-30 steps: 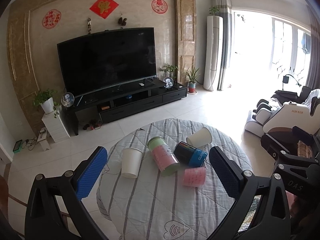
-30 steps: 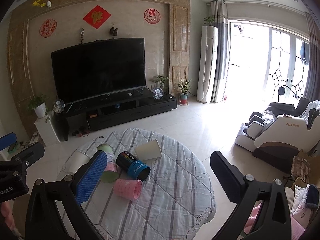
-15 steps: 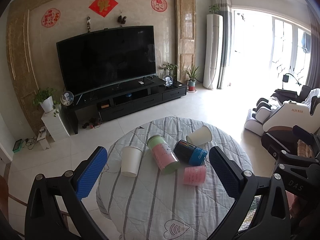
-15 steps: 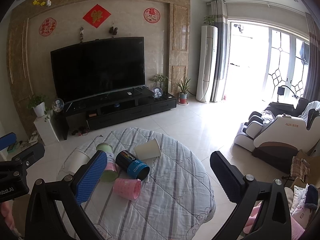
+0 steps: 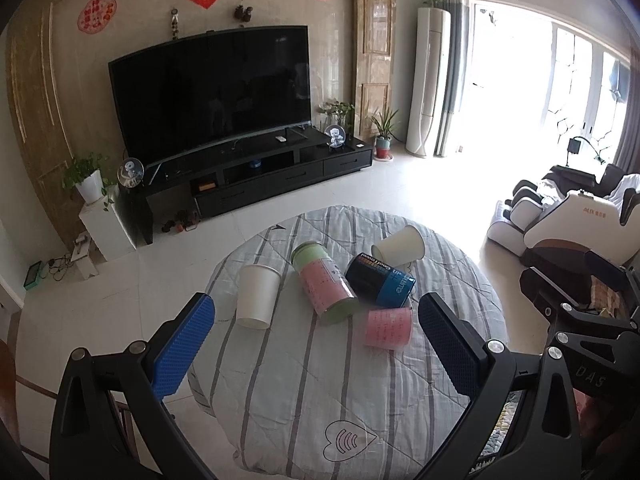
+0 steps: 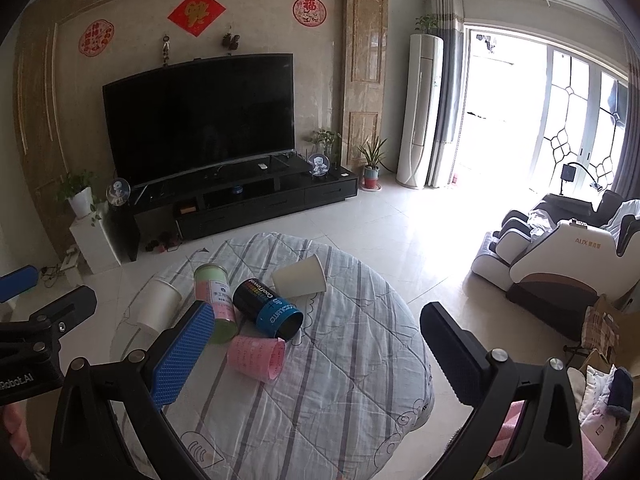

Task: Flip cup upright
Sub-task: 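Move the right tool toward the green-and-pink can lying on its side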

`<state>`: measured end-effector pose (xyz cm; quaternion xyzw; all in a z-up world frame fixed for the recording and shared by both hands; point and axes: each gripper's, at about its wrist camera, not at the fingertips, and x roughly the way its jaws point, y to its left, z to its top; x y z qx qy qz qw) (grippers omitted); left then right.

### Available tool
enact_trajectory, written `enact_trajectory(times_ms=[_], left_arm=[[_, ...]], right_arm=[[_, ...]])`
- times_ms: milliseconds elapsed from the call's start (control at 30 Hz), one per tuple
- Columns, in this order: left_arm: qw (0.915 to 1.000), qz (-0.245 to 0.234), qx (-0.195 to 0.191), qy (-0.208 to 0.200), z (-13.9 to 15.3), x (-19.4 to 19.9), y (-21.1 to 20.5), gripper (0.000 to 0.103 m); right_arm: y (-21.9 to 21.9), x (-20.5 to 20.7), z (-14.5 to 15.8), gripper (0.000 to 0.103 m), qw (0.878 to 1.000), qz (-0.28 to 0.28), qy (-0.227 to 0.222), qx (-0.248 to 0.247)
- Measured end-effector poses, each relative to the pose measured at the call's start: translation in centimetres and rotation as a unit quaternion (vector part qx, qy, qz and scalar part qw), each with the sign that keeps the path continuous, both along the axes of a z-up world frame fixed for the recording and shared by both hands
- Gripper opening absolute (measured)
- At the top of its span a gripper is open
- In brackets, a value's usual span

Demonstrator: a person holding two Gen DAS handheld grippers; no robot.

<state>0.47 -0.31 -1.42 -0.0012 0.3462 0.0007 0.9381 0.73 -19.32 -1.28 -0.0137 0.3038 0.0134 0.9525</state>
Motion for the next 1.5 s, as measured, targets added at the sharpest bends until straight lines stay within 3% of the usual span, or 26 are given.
enact_trajectory(times_ms=[300, 700, 1133, 1500], left_arm=[[0.9980, 0.009, -0.012, 0.062, -1.9, 0.2, 0.1, 0.103], [0.9892, 0.031, -0.016, 0.142, -5.4, 1.1, -0.6, 0.103], [0.9812, 0.077, -0.032, 0.174, -7.2, 2.5, -1.7, 0.103], [0.9747, 0.098, -0.039, 0.197, -8.0, 4.3, -0.6, 0.103]], right_arm=[[0.1, 0.1, -1.6, 0.103, 0.999, 0.011, 0.053, 0.002], [-0.5, 1.7, -5.3, 0.103, 0.990, 0.031, 0.140, 0.011], [-2.2, 5.3, -7.7, 0.103, 0.980, 0.070, 0.184, 0.025], [-0.7, 8.9, -8.7, 0.103, 0.970, 0.108, 0.214, 0.030]])
